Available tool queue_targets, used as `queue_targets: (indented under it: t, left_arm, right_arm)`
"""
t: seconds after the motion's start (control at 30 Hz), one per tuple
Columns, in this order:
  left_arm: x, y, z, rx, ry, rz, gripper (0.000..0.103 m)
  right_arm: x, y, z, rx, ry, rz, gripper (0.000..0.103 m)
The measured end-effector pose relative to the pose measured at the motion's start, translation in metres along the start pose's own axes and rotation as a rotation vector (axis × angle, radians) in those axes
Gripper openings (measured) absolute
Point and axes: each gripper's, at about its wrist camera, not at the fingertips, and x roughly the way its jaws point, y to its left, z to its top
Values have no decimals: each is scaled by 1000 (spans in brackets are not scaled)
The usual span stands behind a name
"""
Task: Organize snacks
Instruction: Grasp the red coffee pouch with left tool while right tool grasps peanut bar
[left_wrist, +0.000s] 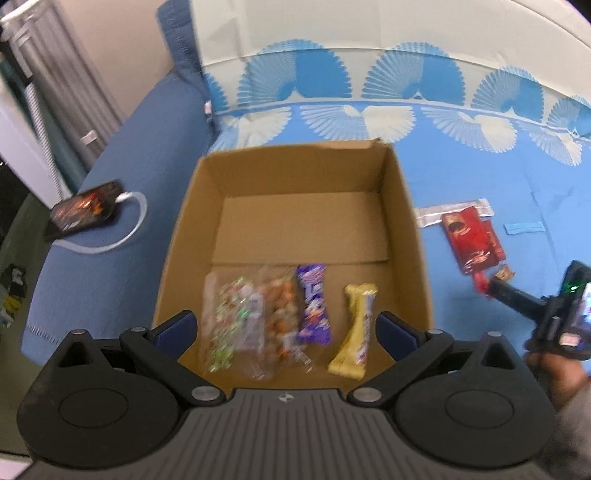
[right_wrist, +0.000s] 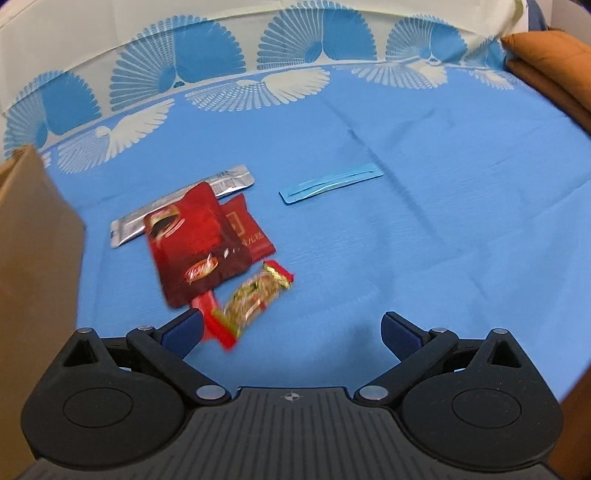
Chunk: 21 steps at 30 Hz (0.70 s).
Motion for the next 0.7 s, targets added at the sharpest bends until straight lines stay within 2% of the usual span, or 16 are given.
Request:
queue_targets:
  t: [0.07,0.1,0.2,0.27,0.3,0.47,0.57,0.7]
  left_arm:
    - [6,-14,11,18,13,-19,103]
    - [10,-22,18,24,20,-32,103]
    - [21,-44,33,39,28,-62,103]
    - [28,-62,44,56,33,-89,103]
    - [31,-71,49,65,36,-107,103]
    - [63,-116,80,51,117,-228,103]
    - [90,-147,97,45,142,-242,103]
    - [137,-191,112,102,190,-232,103]
  right_arm:
    - [12,1,2,10,-18,-14,102]
    - [19,-2,3,8,-33,-49,102]
    - [24,-8,3,21,-64,-53,102]
    - [27,-12,4,14,-89,-95,101]
    - [29,-19,4,51,-104,-132,101]
    - [38,-24,9,59,-120,-153,102]
    - [41,-33,13,102,-129,-214,102]
    - [44,-47,16,186,-135,-267,102]
